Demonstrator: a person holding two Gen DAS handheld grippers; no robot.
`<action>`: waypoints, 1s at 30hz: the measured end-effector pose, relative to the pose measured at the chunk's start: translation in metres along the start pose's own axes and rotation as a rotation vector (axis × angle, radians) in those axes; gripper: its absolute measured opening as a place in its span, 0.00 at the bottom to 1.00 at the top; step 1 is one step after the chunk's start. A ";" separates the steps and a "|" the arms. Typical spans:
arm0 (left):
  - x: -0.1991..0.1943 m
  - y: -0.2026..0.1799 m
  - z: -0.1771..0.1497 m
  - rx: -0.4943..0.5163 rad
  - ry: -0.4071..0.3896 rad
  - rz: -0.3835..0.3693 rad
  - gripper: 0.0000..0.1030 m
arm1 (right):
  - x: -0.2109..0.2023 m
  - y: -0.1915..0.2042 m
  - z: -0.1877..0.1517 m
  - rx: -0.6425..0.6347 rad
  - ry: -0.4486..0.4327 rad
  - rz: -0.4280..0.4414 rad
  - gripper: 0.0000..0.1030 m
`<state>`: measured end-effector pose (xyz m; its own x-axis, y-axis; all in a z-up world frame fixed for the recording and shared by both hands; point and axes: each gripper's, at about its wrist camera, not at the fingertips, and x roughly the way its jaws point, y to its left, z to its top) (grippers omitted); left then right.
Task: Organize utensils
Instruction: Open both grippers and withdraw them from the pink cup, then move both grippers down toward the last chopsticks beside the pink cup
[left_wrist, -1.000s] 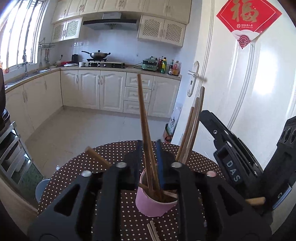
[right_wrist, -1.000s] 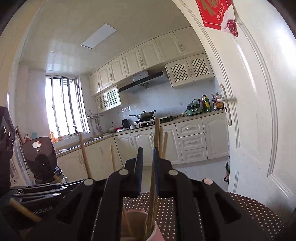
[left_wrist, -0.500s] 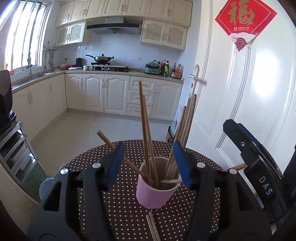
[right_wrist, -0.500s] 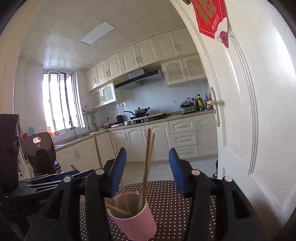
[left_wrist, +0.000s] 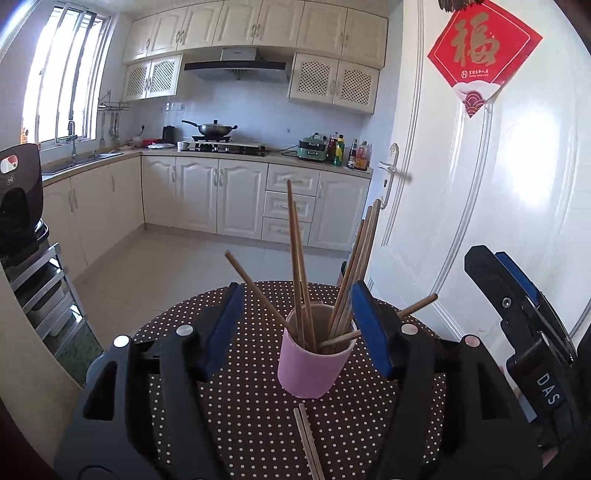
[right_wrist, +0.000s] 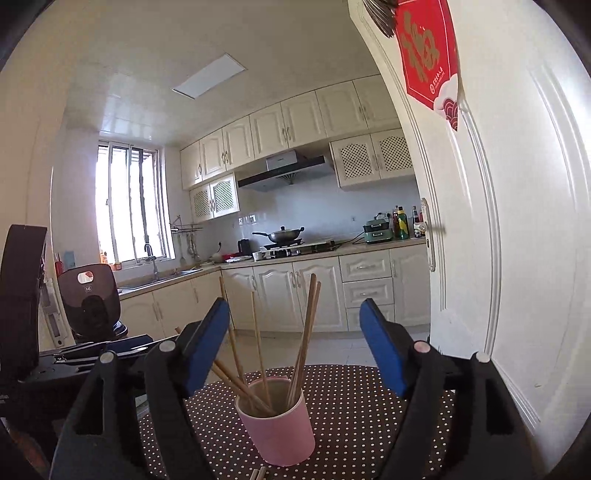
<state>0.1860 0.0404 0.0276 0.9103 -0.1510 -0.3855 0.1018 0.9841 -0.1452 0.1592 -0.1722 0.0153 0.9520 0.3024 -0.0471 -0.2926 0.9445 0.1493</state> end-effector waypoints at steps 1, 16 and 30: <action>-0.003 0.000 -0.001 0.000 -0.001 0.002 0.59 | -0.001 0.001 0.000 -0.005 0.003 -0.002 0.68; -0.034 0.014 -0.030 -0.017 0.011 -0.008 0.61 | -0.020 0.004 -0.003 0.016 0.008 0.044 0.68; -0.019 0.026 -0.076 -0.041 0.165 -0.011 0.61 | -0.035 0.013 -0.027 0.028 0.065 0.033 0.77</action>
<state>0.1411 0.0617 -0.0383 0.8306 -0.1788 -0.5274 0.0921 0.9781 -0.1865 0.1194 -0.1667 -0.0076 0.9337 0.3422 -0.1051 -0.3206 0.9300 0.1797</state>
